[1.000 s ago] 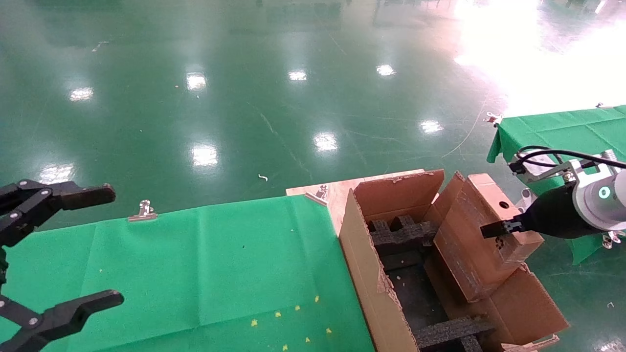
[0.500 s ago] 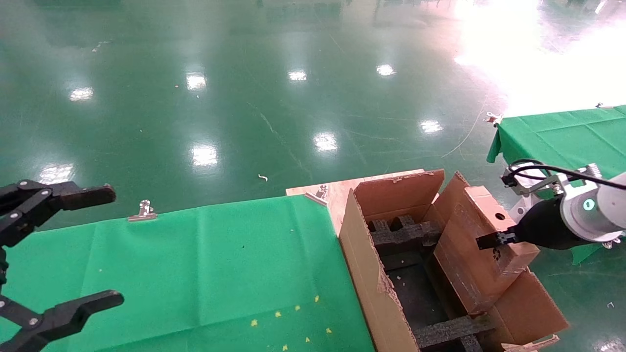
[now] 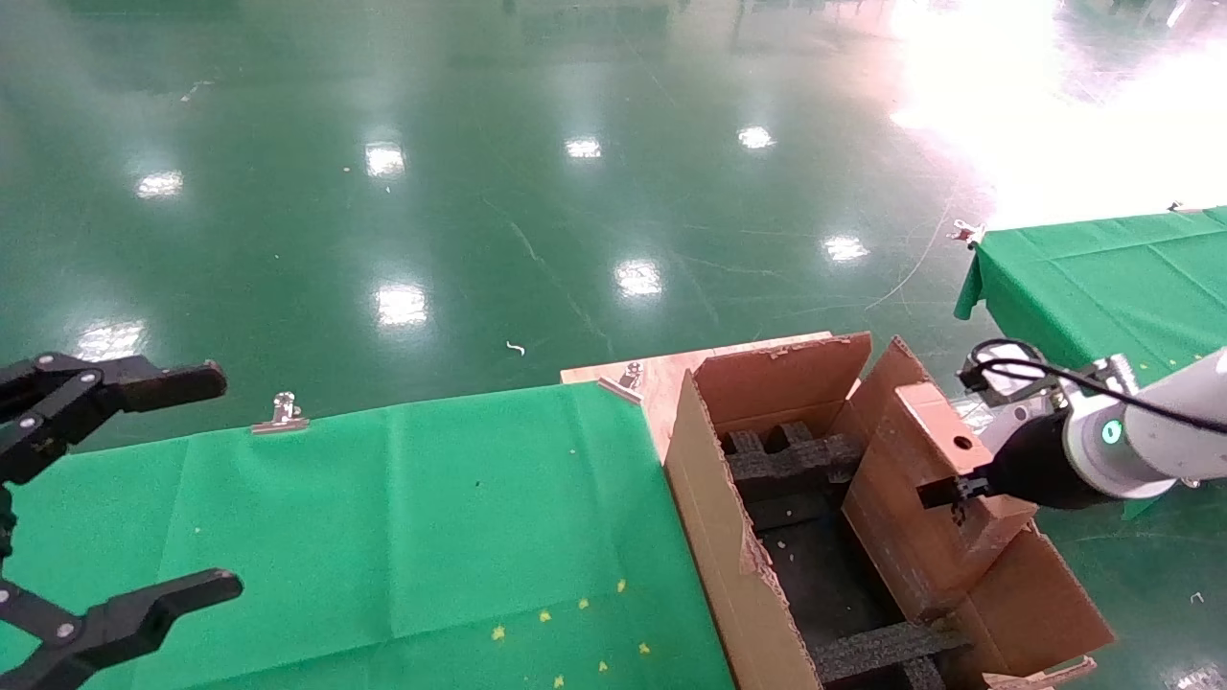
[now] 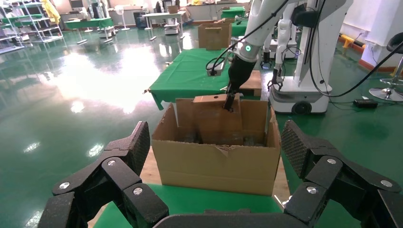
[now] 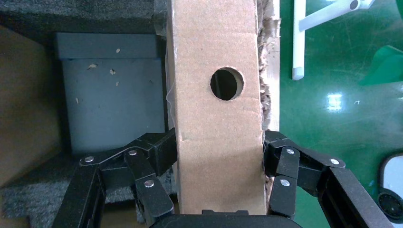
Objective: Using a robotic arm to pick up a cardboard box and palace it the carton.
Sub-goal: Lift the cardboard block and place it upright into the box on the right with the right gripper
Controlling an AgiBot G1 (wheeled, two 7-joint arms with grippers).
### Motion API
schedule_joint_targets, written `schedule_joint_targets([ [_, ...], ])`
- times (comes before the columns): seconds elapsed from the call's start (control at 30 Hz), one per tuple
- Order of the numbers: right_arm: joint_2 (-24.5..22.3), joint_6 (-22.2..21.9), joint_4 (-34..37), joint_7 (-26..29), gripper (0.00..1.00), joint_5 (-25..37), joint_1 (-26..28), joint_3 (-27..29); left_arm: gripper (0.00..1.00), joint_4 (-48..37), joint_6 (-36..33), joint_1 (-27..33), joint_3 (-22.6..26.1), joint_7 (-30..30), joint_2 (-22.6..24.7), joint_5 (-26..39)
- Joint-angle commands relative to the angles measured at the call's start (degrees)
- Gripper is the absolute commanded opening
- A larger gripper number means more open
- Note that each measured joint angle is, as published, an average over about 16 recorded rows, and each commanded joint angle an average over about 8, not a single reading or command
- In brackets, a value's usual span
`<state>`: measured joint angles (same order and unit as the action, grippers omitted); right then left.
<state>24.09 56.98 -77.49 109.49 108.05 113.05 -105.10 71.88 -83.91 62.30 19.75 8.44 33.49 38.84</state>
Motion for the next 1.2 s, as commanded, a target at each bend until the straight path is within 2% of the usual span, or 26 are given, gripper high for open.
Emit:
schedule_joint_targets([
  [0.03, 0.1, -1.1, 0.1, 0.5, 0.0, 0.3, -0.9, -0.3, 1.0, 0.0, 0.0, 0.0, 0.0, 0.0, 0.0, 0.0],
  [0.33, 1.2, -6.1, 0.7, 3.9, 0.0, 3.2, -5.2, -1.6, 1.0, 0.0, 0.0, 0.0, 0.0, 0.0, 0.0, 0.0],
  [0.63, 2.8, -9.3, 2.4, 6.6, 0.0, 5.2, -9.0, -2.7, 1.0, 0.0, 0.0, 0.0, 0.0, 0.0, 0.0, 0.0],
  [1.2, 8.1, -13.2, 11.0, 5.0, 0.0, 1.8, -15.3, -4.1, 1.0, 0.0, 0.0, 0.0, 0.0, 0.0, 0.0, 0.0],
])
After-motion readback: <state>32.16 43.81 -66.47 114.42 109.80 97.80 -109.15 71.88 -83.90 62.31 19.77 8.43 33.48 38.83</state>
